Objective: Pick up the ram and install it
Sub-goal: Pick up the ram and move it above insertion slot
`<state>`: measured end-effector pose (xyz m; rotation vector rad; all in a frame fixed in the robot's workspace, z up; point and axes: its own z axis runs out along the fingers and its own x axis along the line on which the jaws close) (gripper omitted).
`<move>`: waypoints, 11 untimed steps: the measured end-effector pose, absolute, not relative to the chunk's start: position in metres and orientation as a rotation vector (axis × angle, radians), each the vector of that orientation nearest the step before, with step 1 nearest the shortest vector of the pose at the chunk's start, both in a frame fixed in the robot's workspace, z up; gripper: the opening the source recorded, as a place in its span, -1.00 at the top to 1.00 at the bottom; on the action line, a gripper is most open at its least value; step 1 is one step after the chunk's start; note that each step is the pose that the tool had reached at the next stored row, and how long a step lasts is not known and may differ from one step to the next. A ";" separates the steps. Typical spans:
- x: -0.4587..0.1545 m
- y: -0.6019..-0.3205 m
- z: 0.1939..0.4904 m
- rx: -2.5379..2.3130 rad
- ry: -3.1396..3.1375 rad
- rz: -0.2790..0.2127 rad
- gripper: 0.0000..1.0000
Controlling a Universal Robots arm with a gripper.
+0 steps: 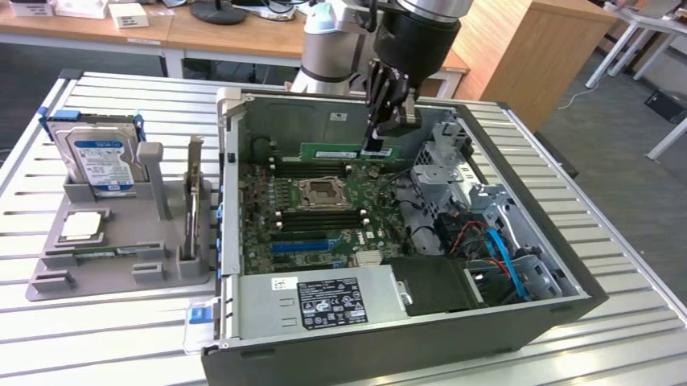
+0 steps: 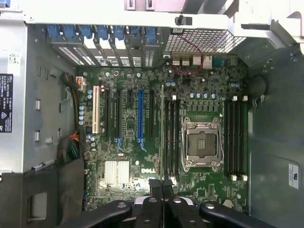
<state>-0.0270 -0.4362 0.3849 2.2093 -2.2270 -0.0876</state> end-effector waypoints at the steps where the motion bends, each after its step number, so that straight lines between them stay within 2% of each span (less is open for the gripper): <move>1: -0.027 -0.436 0.385 2.209 -2.227 -0.088 0.77; 11: -0.027 -0.428 0.384 2.209 -2.227 -0.088 0.77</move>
